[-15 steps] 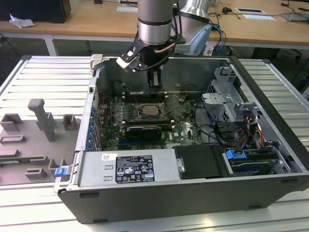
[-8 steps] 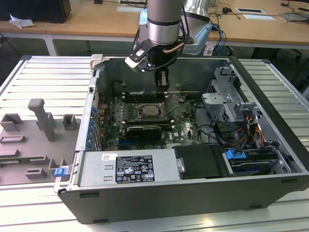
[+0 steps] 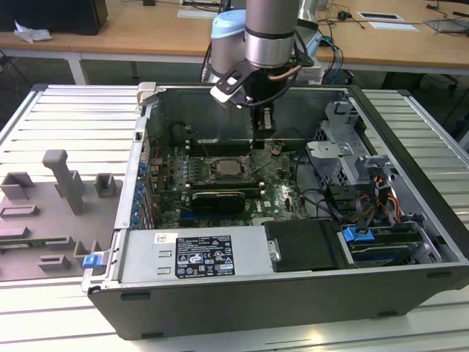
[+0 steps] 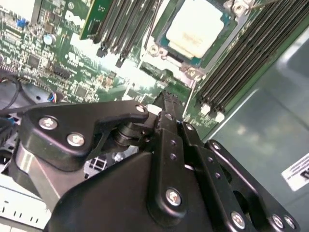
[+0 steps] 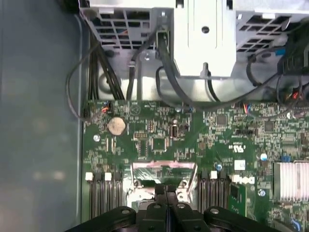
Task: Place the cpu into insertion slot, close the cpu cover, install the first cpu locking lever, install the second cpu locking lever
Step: 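Close the cpu cover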
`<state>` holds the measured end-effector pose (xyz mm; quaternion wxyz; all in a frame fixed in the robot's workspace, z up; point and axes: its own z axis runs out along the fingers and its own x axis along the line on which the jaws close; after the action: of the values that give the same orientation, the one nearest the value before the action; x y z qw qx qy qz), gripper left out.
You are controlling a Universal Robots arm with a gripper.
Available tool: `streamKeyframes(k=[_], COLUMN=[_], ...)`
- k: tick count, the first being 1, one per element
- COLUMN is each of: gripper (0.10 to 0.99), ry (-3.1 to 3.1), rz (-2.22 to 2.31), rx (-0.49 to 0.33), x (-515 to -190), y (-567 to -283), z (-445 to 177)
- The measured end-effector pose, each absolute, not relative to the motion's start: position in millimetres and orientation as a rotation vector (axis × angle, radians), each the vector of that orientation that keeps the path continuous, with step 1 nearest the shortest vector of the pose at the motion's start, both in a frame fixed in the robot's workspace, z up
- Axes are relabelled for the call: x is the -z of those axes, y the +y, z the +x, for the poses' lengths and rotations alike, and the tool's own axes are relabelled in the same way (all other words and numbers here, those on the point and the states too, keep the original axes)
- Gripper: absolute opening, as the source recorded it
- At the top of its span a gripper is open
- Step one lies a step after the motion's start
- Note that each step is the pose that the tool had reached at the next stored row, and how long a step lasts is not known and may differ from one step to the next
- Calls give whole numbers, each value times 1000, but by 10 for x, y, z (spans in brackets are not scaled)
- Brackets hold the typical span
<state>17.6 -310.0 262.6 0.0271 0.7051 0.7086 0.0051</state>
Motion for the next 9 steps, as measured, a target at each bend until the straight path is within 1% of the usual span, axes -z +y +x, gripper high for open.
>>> streamKeyframes(k=[9], gripper=[106], ry=[2193], rz=[2181], rx=[-8], x=[-2626], y=[-3100], z=[456])
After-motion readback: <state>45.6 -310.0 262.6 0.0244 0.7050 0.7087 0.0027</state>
